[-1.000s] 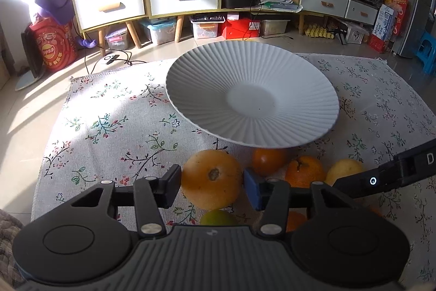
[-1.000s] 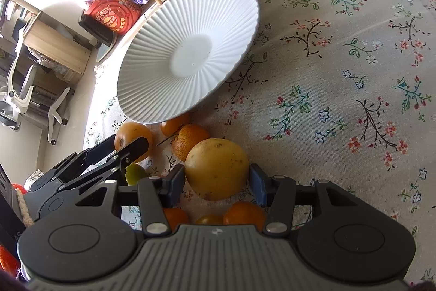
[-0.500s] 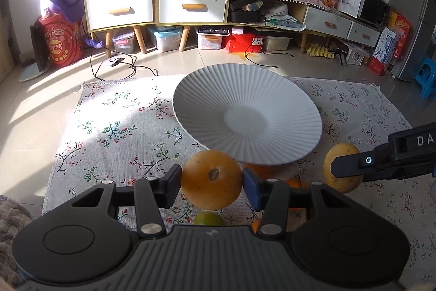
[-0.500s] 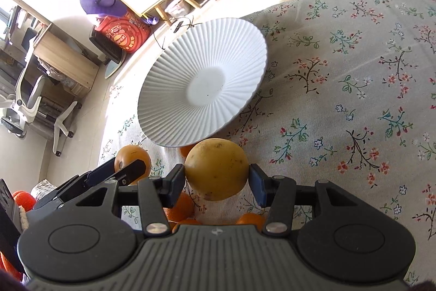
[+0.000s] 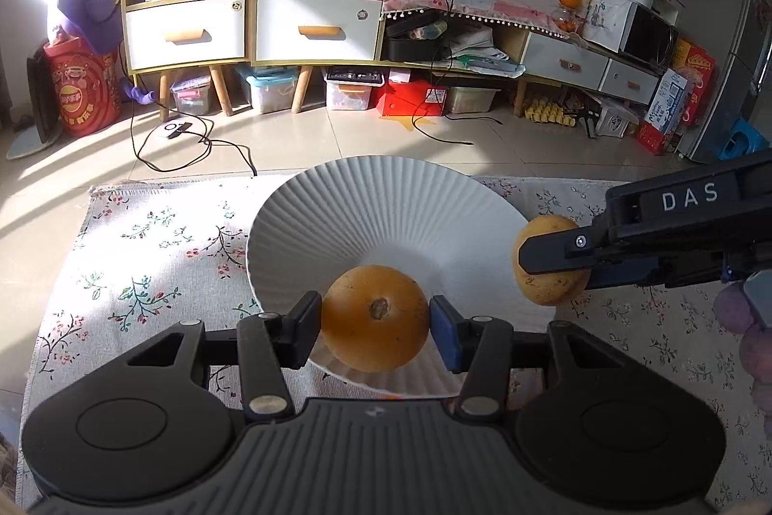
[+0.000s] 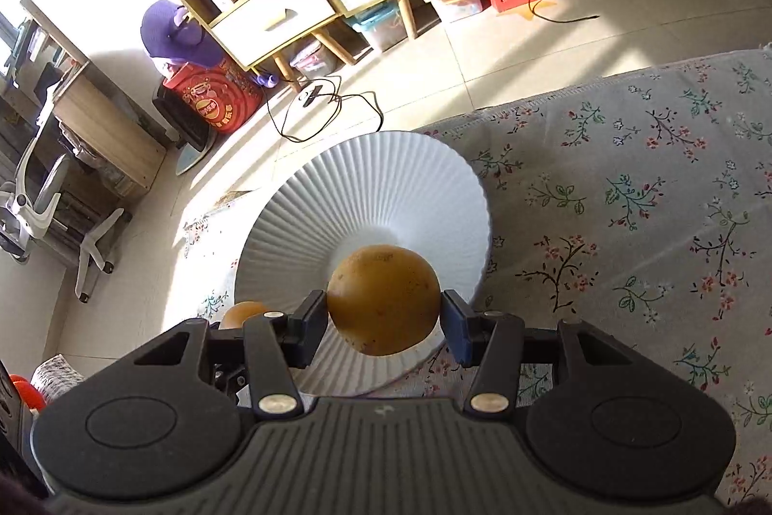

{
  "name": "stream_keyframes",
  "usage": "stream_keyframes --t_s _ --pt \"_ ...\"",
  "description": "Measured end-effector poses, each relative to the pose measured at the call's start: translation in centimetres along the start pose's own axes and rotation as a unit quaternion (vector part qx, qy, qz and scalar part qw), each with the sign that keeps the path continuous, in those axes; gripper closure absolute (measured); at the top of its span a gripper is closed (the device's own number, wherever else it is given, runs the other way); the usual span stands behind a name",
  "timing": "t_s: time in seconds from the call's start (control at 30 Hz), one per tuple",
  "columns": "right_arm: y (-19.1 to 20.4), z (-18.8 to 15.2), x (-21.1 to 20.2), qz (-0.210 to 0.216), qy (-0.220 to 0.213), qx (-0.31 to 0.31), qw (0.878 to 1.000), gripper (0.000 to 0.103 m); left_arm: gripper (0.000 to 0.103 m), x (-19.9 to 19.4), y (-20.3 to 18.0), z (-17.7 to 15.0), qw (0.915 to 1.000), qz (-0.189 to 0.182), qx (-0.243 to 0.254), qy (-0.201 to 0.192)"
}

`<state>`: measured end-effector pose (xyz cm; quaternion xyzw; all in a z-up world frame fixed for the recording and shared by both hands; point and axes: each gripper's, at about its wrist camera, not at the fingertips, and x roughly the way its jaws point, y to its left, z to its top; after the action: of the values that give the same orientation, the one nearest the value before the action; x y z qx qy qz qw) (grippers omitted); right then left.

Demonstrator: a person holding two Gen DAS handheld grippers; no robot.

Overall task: Organize fruits
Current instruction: 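Carry the pomelo in the right tool and grapefruit in the left tool over the white plate, then open the right tool releasing the pomelo while the left tool releases the grapefruit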

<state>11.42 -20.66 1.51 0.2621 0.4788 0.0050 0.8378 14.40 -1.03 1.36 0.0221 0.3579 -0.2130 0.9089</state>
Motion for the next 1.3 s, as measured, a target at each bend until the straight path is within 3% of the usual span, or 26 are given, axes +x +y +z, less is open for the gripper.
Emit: stream_keyframes --t_s 0.43,0.9,1.3 --pt "-0.4 2.4 4.4 0.003 0.014 0.018 1.000 0.056 0.067 4.3 0.2 0.8 0.9993 -0.007 0.034 -0.012" --pt "0.3 2.9 4.7 0.016 0.016 0.005 1.000 0.055 0.066 4.2 0.5 1.3 0.9986 -0.018 0.038 -0.030" --pt "0.8 2.0 1.8 0.007 0.004 -0.009 1.000 0.041 0.040 1.5 -0.2 1.4 0.9984 -0.004 0.054 -0.018"
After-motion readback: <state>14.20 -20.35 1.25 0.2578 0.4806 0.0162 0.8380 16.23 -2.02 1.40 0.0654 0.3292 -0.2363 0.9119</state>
